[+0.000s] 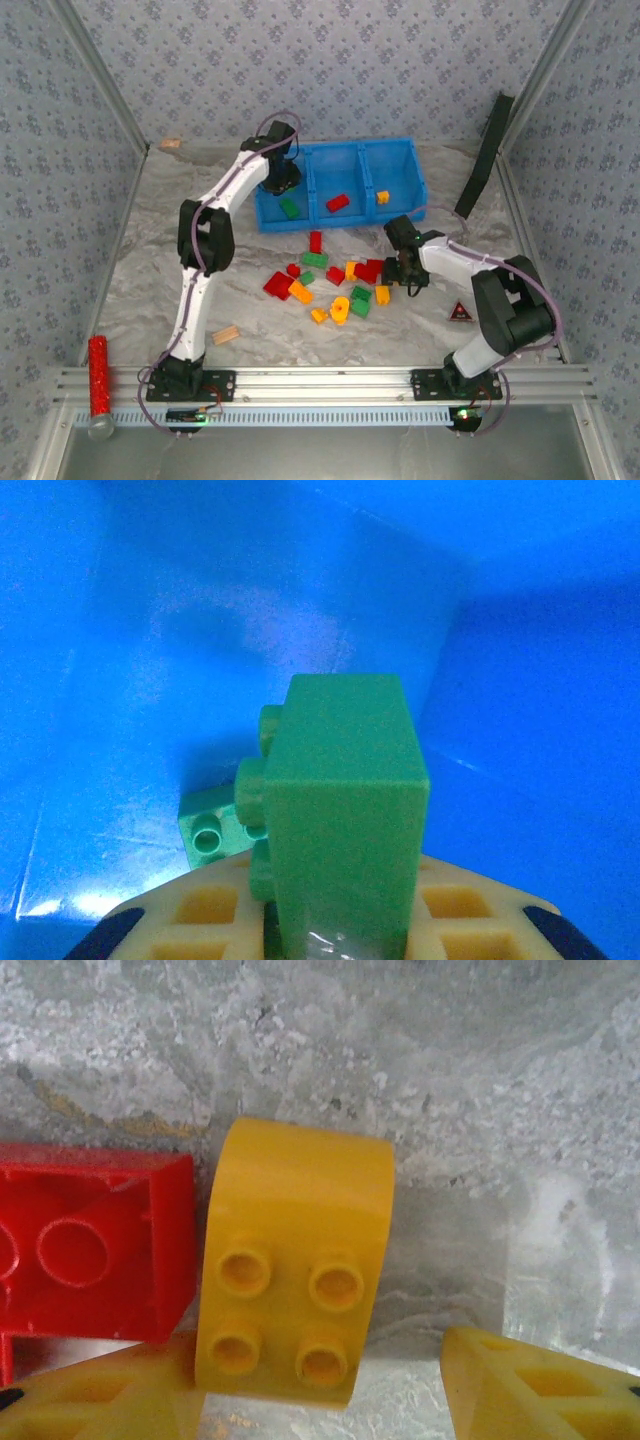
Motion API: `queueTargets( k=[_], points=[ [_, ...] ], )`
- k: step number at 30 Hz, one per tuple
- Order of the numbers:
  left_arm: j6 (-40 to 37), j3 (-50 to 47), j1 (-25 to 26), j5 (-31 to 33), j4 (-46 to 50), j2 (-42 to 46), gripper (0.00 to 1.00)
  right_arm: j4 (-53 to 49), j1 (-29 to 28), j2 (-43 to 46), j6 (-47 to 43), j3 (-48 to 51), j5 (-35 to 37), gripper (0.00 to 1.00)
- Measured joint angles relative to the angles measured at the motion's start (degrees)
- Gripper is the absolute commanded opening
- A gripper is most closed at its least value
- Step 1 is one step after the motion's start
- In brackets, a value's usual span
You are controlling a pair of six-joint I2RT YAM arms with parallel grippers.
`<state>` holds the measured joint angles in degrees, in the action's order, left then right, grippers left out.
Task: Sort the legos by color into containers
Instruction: Place the lego in the container, then pick up the lego from the middle-right of the table, then place the lego in the container.
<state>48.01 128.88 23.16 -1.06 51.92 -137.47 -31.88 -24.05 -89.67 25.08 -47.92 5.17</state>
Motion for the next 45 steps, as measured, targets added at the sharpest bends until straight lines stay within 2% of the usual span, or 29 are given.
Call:
queueTargets(
  k=[6, 11, 17, 22, 27, 31, 36, 42, 45],
  points=[
    [-0.4, 2.9, 0.0, -0.5, 1.7, -2.8, 0.18, -0.2, 0.0, -1.3, 0.0, -1.1, 0.3, 0.61],
    [-1.1, 3.5, 0.0, -0.9, 3.0, -4.0, 0.32, -0.4, 0.0, -2.1, -0.5, -1.9, 0.6, 0.53],
    [-2.4, 3.7, 0.0, -1.0, 4.1, -4.1, 0.46, -0.1, 0.2, -2.5, -1.1, -2.3, 1.0, 0.38],
    [-3.2, 3.8, 0.0, -1.1, 5.2, -4.0, 0.51, -0.2, 0.5, -2.4, -1.1, -2.4, 0.9, 0.30],
    [-4.5, 3.8, 0.0, -1.1, 6.7, -2.2, 0.53, -0.9, 2.0, -0.7, -1.2, -2.4, -0.4, 0.26],
    [-5.9, 3.8, 0.0, -1.2, 7.6, 2.5, 0.55, -3.4, 3.7, 4.0, -1.8, -3.0, -1.2, 0.25],
    [-8.1, -0.7, 0.2, -2.4, 7.6, 13.6, 0.56, -5.9, 5.3, 7.3, -3.0, -7.3, -1.6, 0.24],
    [-13.0, -10.7, 3.4, -2.4, 8.2, 26.8, 0.57, -6.9, 7.8, 5.9, -6.4, -16.8, -1.5, 0.24],
    [-14.1, -20.7, 6.8, -2.0, 8.3, 32.6, 0.57, -6.6, 8.7, 1.8, -8.8, -24.2, -1.0, 0.24]
  ],
)
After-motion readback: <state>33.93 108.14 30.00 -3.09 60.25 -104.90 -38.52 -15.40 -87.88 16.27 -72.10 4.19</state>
